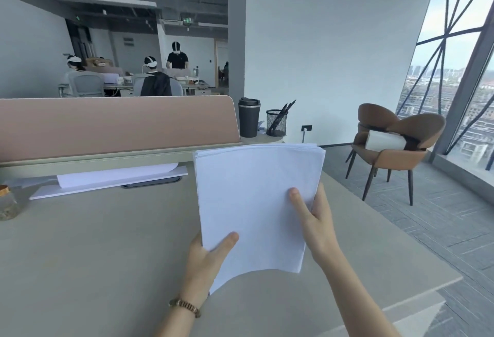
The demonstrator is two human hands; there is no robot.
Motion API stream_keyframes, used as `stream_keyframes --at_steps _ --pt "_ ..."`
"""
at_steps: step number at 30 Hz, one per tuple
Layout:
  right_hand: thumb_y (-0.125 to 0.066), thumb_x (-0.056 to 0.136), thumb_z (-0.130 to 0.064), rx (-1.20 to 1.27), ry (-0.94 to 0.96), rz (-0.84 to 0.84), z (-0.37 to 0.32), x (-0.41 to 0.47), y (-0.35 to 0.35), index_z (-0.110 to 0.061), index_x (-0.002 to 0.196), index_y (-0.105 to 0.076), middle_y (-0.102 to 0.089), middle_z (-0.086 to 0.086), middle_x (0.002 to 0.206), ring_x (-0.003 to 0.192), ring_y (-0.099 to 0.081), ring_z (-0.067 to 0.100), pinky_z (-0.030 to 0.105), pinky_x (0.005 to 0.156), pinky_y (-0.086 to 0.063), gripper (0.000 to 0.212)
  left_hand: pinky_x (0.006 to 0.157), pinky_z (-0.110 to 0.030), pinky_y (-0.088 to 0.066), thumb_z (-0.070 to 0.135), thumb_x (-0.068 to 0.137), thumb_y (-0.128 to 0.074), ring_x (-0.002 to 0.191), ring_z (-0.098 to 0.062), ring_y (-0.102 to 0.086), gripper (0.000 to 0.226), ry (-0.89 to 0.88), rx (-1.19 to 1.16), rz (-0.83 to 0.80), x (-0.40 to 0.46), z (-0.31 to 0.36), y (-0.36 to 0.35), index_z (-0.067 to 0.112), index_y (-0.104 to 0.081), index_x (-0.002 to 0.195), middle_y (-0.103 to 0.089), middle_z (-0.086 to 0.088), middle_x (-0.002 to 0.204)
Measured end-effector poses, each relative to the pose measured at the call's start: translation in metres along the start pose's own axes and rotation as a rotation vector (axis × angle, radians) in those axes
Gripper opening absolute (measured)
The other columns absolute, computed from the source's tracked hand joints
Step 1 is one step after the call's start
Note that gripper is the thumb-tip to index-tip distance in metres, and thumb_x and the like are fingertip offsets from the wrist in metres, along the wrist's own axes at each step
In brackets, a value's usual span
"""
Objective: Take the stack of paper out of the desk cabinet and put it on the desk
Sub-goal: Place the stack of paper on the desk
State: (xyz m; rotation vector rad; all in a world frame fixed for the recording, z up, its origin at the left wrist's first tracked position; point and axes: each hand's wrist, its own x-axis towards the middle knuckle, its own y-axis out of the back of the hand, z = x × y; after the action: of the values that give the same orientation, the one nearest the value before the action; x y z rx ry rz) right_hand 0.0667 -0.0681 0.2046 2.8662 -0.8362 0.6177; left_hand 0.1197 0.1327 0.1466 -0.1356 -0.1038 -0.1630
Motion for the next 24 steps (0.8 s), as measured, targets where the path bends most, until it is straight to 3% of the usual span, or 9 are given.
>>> stream_keyframes --at_steps 4,9,12,19,22,24 --pt "-0.062 0.095 -0.038 0.031 -0.061 -0.028 0.018 -0.008 -0.002 -0.036 0.119 -0.061 -0.07 -0.012 0.122 0.114 -0.068 0.013 0.051 0.1 -0.053 0.025 0.082 -0.029 -0.057 0.016 0.084 -0.08 0.092 -0.006 -0.077 0.015 0.025 0.01 0.0 -0.003 -0.007 0.0 0.021 -0.079 0.098 -0.082 0.01 0.096" --pt "-0.062 0.098 -0.032 0.066 -0.095 -0.003 0.036 -0.02 -0.007 -0.032 0.125 -0.06 -0.07 -0.01 0.125 0.116 -0.067 0.012 0.047 0.1 -0.053 0.028 0.084 -0.024 -0.054 0.021 0.086 -0.078 0.094 0.002 -0.074 0.016 0.009 0.078 -0.004 -0.004 -0.012 0.0 0.023 -0.078 0.102 -0.08 0.017 0.099" --pt "-0.058 0.1 -0.03 0.061 -0.127 -0.017 0.05 -0.029 -0.007 -0.03 0.132 -0.058 -0.069 -0.011 0.129 0.119 -0.066 0.009 0.042 0.101 -0.052 0.032 0.085 -0.026 -0.055 0.022 0.086 -0.079 0.095 0.0 -0.074 0.016 -0.007 0.125 0.0 -0.002 -0.014 0.001 0.021 -0.079 0.102 -0.081 0.015 0.099" --pt "-0.058 0.099 -0.029 0.029 -0.18 0.034 0.063 -0.033 -0.004 -0.039 0.103 -0.061 -0.073 -0.022 0.107 0.106 -0.069 0.005 0.031 0.089 -0.055 0.011 0.086 -0.024 -0.053 0.026 0.085 -0.079 0.093 0.004 -0.072 0.017 -0.046 0.189 0.044 0.002 -0.02 -0.002 0.022 -0.077 0.101 -0.08 0.017 0.098" --pt "-0.059 0.098 -0.03 -0.022 -0.201 0.018 0.063 -0.022 0.001 -0.024 0.102 -0.062 -0.073 -0.016 0.1 0.095 -0.069 0.009 0.032 0.085 -0.054 0.008 0.076 -0.02 -0.052 0.027 0.084 -0.08 0.083 0.006 -0.072 0.011 -0.003 0.226 0.038 0.011 -0.016 -0.006 0.024 -0.077 0.094 -0.079 0.022 0.089" --pt "-0.061 0.095 -0.032 -0.084 -0.238 0.04 0.064 -0.009 0.007 -0.011 0.094 -0.054 -0.064 -0.008 0.086 0.079 -0.061 0.015 0.034 0.073 -0.05 0.022 0.061 -0.015 -0.047 0.027 0.085 -0.079 0.065 0.0 -0.07 0.009 0.022 0.267 0.008 0.018 -0.011 -0.014 0.02 -0.075 0.082 -0.076 0.021 0.067"
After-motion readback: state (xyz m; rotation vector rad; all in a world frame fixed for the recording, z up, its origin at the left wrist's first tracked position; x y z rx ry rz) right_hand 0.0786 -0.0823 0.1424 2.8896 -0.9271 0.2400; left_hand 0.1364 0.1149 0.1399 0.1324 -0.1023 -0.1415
